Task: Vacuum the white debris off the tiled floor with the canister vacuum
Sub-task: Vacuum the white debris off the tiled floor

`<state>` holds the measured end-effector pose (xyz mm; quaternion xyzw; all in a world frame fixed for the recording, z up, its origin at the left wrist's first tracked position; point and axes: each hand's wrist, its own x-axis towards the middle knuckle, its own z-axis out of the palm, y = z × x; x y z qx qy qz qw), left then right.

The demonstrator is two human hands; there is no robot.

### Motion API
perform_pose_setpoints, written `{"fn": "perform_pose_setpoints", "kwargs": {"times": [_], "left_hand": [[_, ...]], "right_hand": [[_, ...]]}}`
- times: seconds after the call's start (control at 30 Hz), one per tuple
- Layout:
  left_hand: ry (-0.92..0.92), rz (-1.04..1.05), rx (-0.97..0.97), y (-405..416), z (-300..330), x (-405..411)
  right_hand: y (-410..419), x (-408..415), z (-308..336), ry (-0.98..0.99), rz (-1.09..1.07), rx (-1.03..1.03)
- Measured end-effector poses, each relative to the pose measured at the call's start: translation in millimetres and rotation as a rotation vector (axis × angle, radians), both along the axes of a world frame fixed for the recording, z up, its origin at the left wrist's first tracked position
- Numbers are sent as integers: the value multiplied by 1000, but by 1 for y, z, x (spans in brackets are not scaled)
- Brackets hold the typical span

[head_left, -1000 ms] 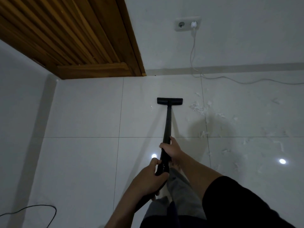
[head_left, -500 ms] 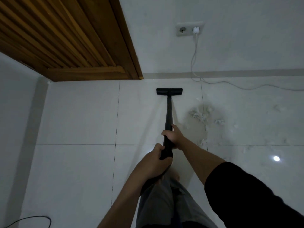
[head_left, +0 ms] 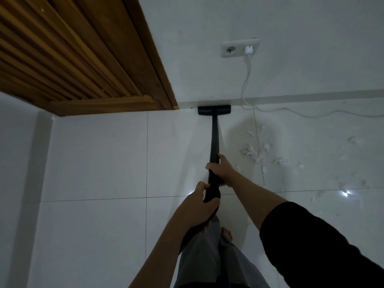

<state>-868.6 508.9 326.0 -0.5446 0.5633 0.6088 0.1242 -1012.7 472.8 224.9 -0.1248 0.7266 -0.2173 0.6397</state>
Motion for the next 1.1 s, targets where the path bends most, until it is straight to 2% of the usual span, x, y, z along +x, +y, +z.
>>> {"fn": "perform_pose_setpoints", "kwargs": {"times": [0.33,0.53,0.83,1.1], "left_hand": [[-11,-36,-22,1,-4,-3],[19,29,57,9,18,4],[-42,-20,62,65,48,8],[-98,-61,10,162,65,10]], "right_hand": [[0,-4,-4,3,9,7],[10,2,4,13,79,30],[73,14,4,-39,48,5],[172,24,0,-157,-15,-15]]}}
